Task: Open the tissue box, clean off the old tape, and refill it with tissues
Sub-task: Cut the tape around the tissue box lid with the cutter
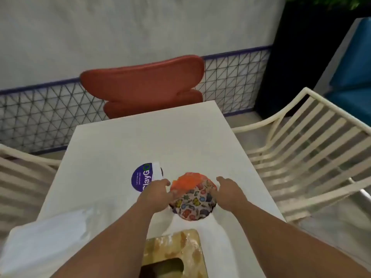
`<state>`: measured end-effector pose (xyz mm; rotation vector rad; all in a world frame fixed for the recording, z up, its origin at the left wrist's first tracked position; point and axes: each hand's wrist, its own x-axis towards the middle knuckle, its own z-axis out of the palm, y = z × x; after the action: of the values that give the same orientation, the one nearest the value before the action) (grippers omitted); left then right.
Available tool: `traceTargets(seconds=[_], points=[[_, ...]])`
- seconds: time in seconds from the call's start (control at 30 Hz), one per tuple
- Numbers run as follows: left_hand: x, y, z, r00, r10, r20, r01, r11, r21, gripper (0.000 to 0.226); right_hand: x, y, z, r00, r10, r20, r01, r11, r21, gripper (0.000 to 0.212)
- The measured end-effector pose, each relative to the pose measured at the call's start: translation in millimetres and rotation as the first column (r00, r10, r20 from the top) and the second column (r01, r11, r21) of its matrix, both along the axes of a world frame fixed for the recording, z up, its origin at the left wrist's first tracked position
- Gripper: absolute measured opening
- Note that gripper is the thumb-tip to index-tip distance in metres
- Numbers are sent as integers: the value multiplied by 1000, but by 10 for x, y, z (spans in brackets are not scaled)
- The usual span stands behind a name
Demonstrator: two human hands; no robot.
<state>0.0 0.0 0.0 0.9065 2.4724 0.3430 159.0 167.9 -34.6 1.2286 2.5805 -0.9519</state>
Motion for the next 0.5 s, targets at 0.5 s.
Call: traceTargets(seconds=[0.5], points=[[-210, 550, -551, 991, 124, 52, -122, 992, -39, 49, -266, 276, -378, 994, -106, -10, 103, 981, -165, 23]])
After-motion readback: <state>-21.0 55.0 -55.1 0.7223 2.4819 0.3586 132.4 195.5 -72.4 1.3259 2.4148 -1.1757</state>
